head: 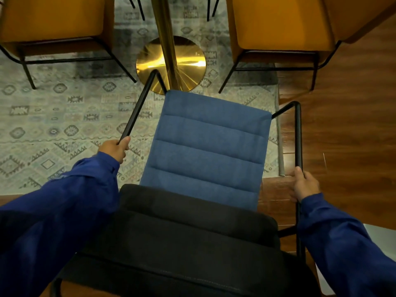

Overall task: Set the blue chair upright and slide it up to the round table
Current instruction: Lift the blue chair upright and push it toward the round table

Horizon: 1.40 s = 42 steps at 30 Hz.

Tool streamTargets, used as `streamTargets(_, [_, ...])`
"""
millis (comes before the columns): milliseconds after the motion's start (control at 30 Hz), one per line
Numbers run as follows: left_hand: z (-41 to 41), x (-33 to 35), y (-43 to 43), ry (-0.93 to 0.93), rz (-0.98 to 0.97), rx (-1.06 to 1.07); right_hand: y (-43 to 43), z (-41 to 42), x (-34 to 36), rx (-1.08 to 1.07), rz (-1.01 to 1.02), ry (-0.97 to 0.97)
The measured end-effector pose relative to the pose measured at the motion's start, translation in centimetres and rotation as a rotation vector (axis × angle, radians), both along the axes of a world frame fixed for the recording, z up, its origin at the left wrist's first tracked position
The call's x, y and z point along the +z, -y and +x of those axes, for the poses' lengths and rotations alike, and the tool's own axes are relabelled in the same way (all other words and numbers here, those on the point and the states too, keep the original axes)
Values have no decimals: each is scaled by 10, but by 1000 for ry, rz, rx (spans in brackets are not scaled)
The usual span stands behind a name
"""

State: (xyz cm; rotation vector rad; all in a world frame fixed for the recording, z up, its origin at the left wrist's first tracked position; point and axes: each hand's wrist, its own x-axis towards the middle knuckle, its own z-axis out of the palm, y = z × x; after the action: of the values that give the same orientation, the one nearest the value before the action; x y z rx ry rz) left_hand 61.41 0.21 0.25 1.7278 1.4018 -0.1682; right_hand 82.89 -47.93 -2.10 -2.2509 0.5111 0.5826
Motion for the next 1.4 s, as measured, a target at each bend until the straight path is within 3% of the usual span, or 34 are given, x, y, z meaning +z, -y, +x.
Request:
streamTargets(333, [-27,3,-4,2,-61,41,-17,-8,-2,-23,-38,168])
streamTargets(733, [-115,8,-33,-73,-57,263,-113,9,-9,173,35,61])
streamTargets(900, [-134,2,-38,19,-99,331,-126,4,-18,208,32,72])
streamTargets(1067, [-138,7,-33,-55,18,231,-115,-4,-9,295,-78,23])
streamTargets(1200, [-141,26,-17,-220,217,48,-106,-29,10,380,-168,55])
streamTargets(1400, [-140,65,17,-228,260,-242,-117,-75,65,506,-366,183])
